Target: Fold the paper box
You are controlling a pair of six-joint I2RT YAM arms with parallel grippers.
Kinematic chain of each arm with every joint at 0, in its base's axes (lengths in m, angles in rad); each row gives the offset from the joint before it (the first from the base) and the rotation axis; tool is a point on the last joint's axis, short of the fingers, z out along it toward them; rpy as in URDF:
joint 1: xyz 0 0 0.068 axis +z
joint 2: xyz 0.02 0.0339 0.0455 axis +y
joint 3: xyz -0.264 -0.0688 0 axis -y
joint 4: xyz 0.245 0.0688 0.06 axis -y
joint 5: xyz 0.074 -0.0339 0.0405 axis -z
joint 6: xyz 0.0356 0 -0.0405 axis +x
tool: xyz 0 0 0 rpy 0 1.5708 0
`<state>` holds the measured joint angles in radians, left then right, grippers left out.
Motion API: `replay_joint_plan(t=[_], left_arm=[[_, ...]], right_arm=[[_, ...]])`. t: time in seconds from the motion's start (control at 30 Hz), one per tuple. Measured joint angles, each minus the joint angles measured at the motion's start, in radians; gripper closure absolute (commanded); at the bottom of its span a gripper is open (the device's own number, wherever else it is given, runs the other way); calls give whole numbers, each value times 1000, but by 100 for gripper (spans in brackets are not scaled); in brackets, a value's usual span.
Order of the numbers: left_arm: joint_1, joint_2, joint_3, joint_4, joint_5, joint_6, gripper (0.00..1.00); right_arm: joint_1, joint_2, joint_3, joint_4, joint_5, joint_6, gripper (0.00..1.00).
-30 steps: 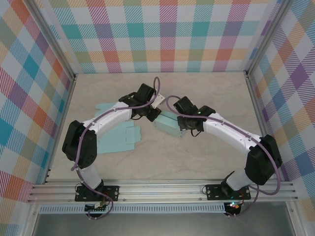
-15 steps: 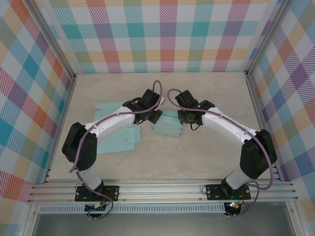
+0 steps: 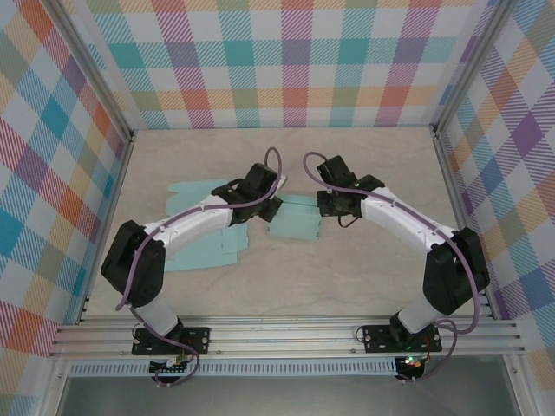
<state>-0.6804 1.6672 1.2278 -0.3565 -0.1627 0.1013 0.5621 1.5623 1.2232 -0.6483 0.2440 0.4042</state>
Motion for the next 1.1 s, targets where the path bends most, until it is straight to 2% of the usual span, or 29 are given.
replay_joint_plan(t=[0.17,0.43,0.67,0.9,1.1], left_arm=[[0,-53,-80,101,7,33,100],[0,-100,-135,198,42,106,100],[0,-98,-134,209,61,129,100],[0,-89,-134,205,68,128,100],[0,-80,-134,206,65,123,100]], right_arm=[[-33,-15,-17,20,-41,-7,72],[-119,-179,-71,81,-175,-127,64],[-157,-182,-98,120,-239,-249,48],[-164,-92,-98,140,-282,-307,51],[-164,-82,-100,148,-319,-307,53]])
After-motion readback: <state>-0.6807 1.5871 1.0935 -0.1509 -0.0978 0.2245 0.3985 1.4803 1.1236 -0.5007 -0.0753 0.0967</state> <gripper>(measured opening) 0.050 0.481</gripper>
